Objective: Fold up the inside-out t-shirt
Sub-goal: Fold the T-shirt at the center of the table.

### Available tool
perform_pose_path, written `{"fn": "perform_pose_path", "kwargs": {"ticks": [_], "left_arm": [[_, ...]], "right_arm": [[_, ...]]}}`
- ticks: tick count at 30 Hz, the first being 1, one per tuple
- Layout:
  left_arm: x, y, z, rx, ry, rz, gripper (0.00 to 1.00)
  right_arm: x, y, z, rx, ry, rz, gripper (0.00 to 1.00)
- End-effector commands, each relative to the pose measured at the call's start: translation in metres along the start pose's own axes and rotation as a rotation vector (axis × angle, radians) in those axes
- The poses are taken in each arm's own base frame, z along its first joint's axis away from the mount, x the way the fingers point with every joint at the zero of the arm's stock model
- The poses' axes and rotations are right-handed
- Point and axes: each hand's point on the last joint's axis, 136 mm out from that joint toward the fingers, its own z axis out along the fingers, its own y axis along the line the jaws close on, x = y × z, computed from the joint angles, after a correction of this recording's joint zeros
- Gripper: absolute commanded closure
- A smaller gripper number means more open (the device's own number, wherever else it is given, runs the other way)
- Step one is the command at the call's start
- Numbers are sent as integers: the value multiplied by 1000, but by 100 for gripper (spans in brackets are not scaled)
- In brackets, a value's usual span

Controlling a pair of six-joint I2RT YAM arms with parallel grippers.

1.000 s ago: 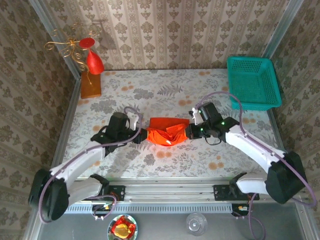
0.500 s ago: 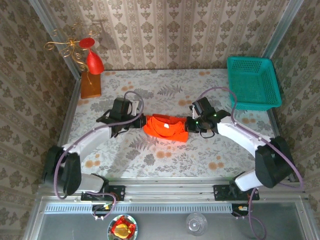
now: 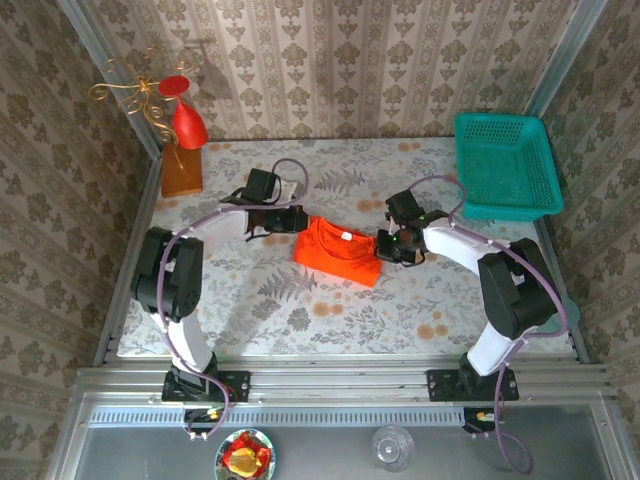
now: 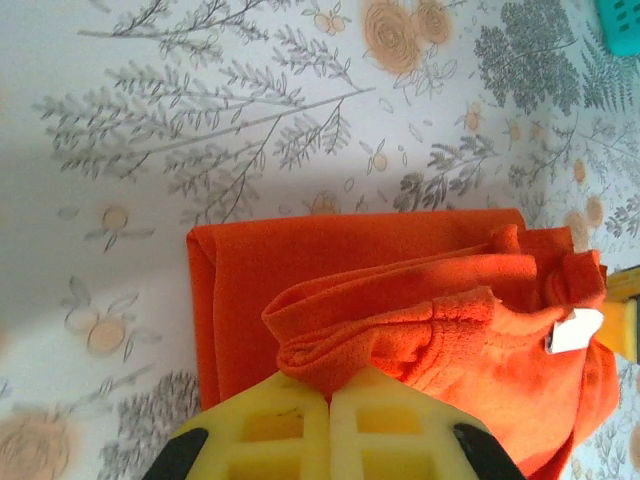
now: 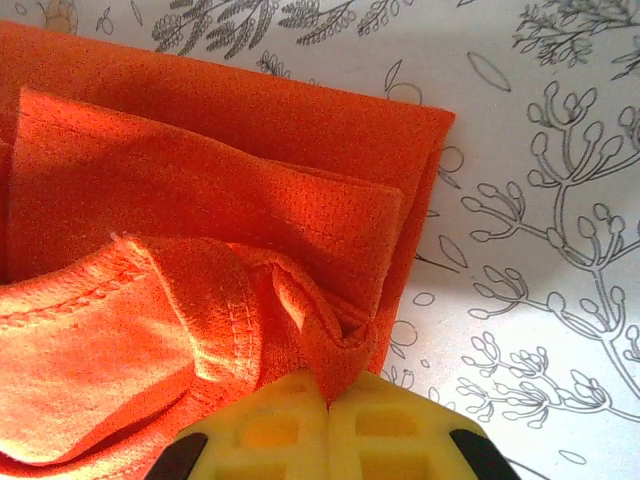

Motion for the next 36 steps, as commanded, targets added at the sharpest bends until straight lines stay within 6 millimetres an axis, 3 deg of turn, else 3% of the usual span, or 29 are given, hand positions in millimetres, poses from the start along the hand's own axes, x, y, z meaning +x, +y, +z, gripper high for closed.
{"fn": "perform_pose_path", "kwargs": {"ticks": [1, 6, 10, 17, 23, 26, 30, 33, 36], "left_arm": [[-14, -3, 12, 52, -7, 42, 100], [-1, 28, 46, -16, 88, -24, 100], [18, 38, 55, -45, 146, -39, 100], [65, 35, 22, -81, 137, -81, 100], [110, 16, -11, -87, 109, -110, 100], [112, 0, -24, -90, 76, -75, 100], [88, 3, -36, -141, -19, -63, 100], [72, 8, -30, -153, -54, -59, 100], [67, 19, -12, -154, -31, -76, 100]], "right_arm": [[0, -10, 8, 23, 0, 31, 100], [6, -19, 22, 35, 25, 46, 100], [9, -22, 26, 40, 37, 46, 100], [32, -8, 18, -6, 103, -1, 100], [65, 10, 2, -17, 159, -89, 100], [61, 19, -10, -37, 135, -105, 100], [40, 24, -16, -22, 70, -139, 100], [28, 13, -5, 32, 36, -114, 100], [23, -5, 15, 65, 45, -58, 100]]}}
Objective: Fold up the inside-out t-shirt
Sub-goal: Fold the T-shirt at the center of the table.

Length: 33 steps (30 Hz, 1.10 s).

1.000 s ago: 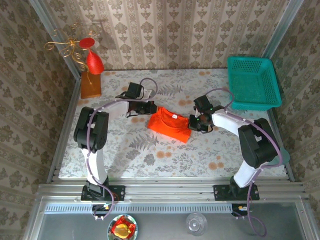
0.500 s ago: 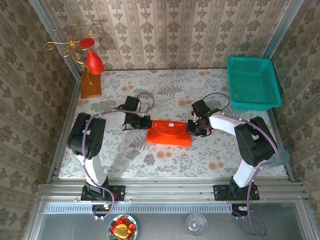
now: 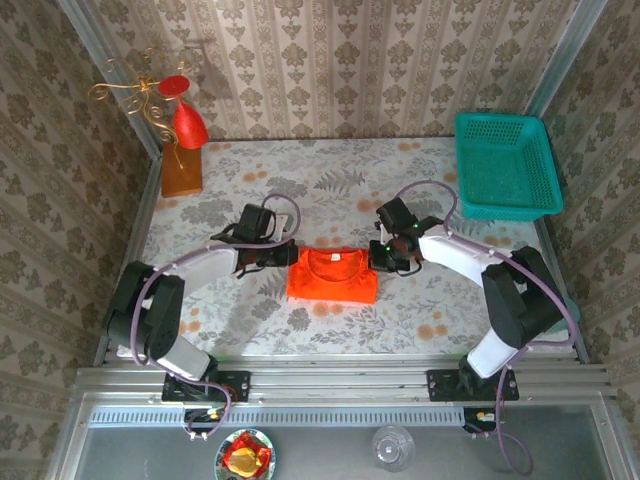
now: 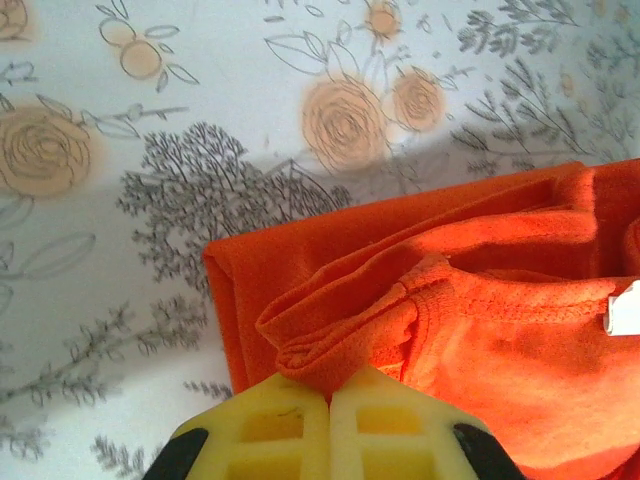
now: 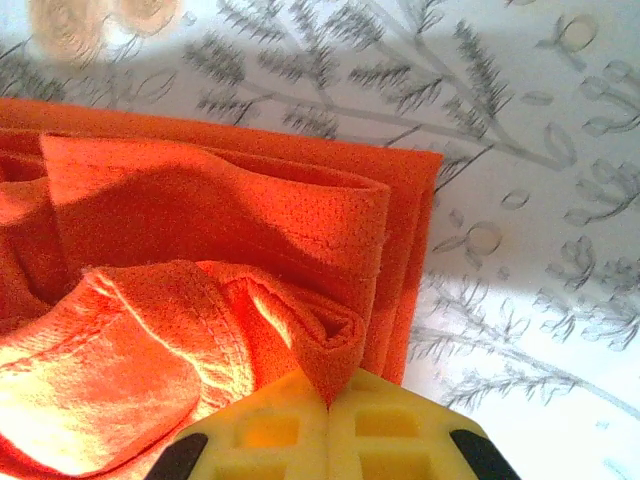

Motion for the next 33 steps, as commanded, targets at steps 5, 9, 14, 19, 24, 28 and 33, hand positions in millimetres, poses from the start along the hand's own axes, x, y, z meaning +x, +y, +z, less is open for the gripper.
{"fn": "perform_pose_path", "kwargs": {"ticks": [5, 9, 14, 19, 24, 28, 33], "left_arm": [[-12, 30, 44, -74, 10, -80, 99], [-12, 46, 54, -84, 14, -129, 98], [-14, 49, 45, -112, -15, -135, 95], [-35, 28, 11, -88, -112, -76, 94], [-53, 12, -7, -63, -188, -10, 95], [-59, 21, 5, -88, -175, -10, 95], [-66, 35, 39, -90, -118, -19, 85]], "right_arm": [[-11, -36, 41, 81, 11, 87, 100], [-7, -43, 46, 101, 27, 89, 100], [-7, -41, 35, 101, 21, 85, 100], [-15, -24, 7, 61, -23, 70, 100], [-30, -13, -10, 41, -83, 43, 100], [-45, -24, 6, 72, -102, 63, 100], [-52, -42, 31, 142, -78, 105, 98]]}}
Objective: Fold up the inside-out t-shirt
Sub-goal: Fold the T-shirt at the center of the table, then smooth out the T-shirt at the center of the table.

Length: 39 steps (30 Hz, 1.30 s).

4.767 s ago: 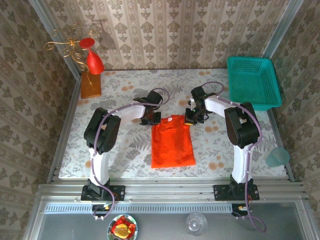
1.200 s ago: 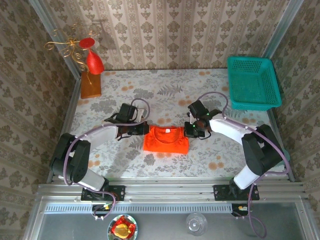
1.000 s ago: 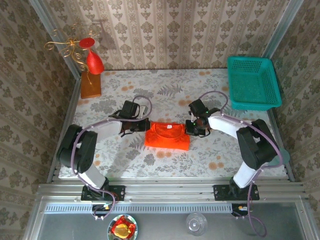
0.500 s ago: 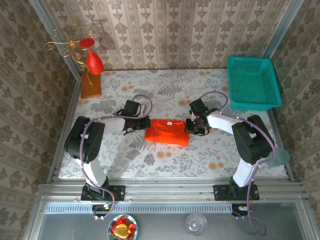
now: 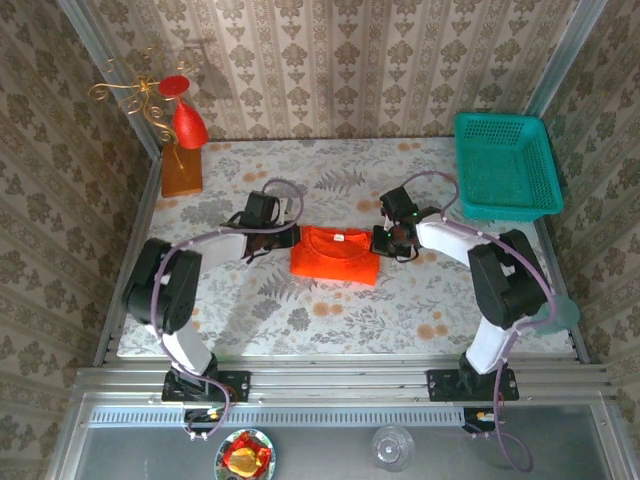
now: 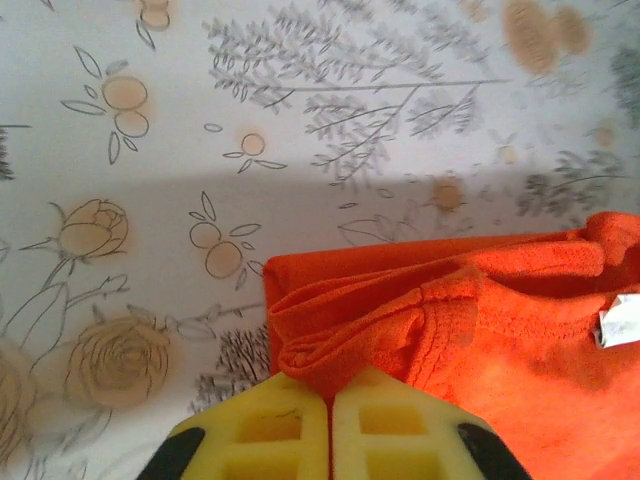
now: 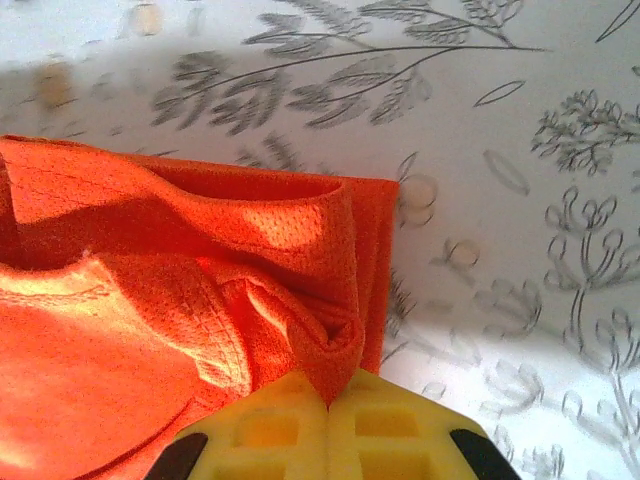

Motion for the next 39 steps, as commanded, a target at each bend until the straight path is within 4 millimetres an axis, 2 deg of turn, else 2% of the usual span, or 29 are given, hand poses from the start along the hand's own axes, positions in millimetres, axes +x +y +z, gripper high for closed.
{"fn": "perform_pose_path", "kwargs": {"ticks": [1, 3, 5, 7, 10, 12, 14, 15, 19, 21, 23, 26, 29, 31, 33, 36, 39], "left_arm": [[-14, 10, 14, -23, 0, 18, 81], [-19, 8, 13, -18, -10, 23, 74], [-28, 3, 2, -18, -40, 34, 69], [-37, -2, -17, -11, -72, 36, 63], [-43, -13, -47, 14, -94, 40, 60], [-38, -25, -63, 32, -83, 65, 60], [-27, -35, -70, 49, -59, 76, 61], [-19, -41, -70, 64, -43, 80, 63], [20, -68, -56, 128, 72, 99, 74], [33, -79, -46, 157, 114, 108, 79], [43, -88, -35, 176, 145, 129, 81], [57, -88, -19, 124, 200, 164, 84], [69, -73, -2, 66, 251, 147, 88], [80, -54, 10, 17, 283, 117, 89], [88, -38, 20, 0, 306, 68, 89], [94, -28, 27, 13, 325, 23, 90], [83, -42, 16, 57, 285, 37, 90]], "right_arm": [[-3, -20, 13, 93, 4, 38, 96], [-4, -19, 7, 91, -8, 45, 91], [-4, -19, -2, 94, -21, 44, 80], [-4, -18, -17, 92, -37, 34, 71], [-1, -15, -41, 86, -50, 23, 66], [6, -12, -55, 76, -48, 20, 64], [13, 1, -63, 14, -40, 14, 63], [20, 14, -64, -51, -17, 8, 63], [44, 72, -58, -321, 116, -23, 64], [54, 91, -52, -386, 168, -42, 65], [58, 100, -45, -414, 195, -50, 65], [62, 96, -24, -405, 239, -40, 66], [65, 68, 1, -284, 257, -15, 68], [66, 43, 16, -186, 257, 19, 68], [68, 30, 25, -153, 262, 36, 68], [67, 37, 22, -202, 258, 34, 69], [61, 48, 2, -266, 209, 16, 69]]}}
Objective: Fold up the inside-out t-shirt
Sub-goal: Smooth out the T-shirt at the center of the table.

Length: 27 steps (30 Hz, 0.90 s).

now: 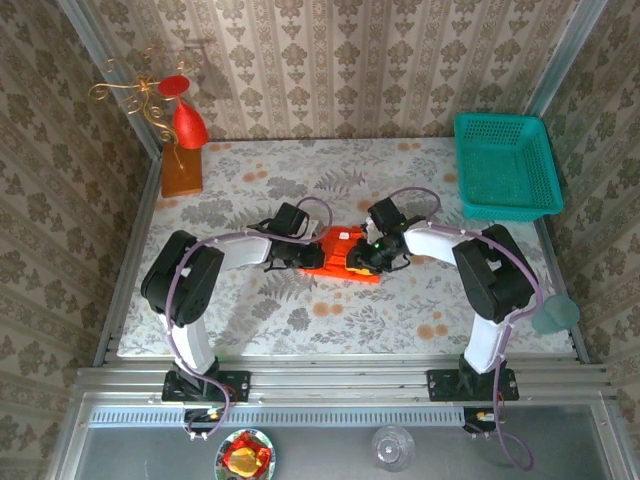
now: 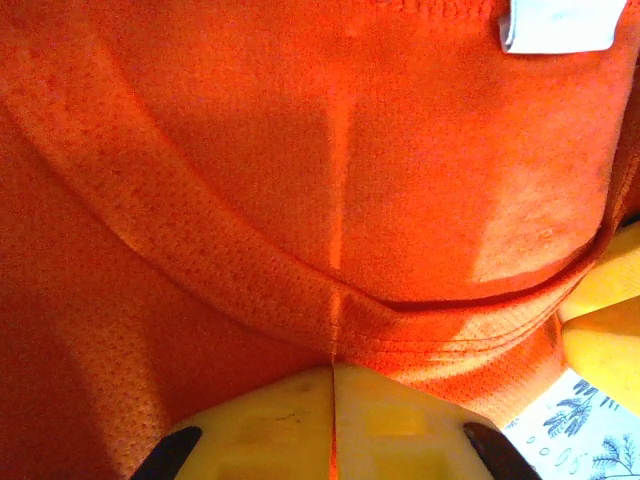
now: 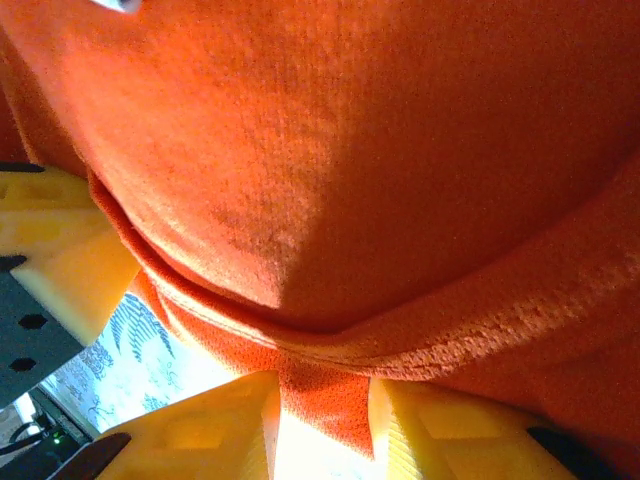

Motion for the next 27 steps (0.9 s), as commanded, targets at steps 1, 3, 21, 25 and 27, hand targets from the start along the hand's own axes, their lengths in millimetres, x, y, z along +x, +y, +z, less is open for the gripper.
{"fn": "perform_pose_path", "kwargs": {"ticks": [1, 3, 21, 25, 27], "left_arm": [[6, 9, -8, -35, -3, -34, 89], [1, 3, -21, -33, -27, -27, 89], [0, 23, -51, -67, -60, -81, 85], [-14, 34, -68, -120, -105, -96, 75], [-21, 39, -69, -118, -104, -112, 67]], "right_arm": [[4, -6, -16, 12, -31, 1, 69], [6, -6, -22, 11, -39, 0, 68], [-6, -33, -53, 181, -125, 10, 68], [-18, -36, -64, 211, -151, 14, 66], [-23, -45, -65, 225, -157, 43, 63]]}}
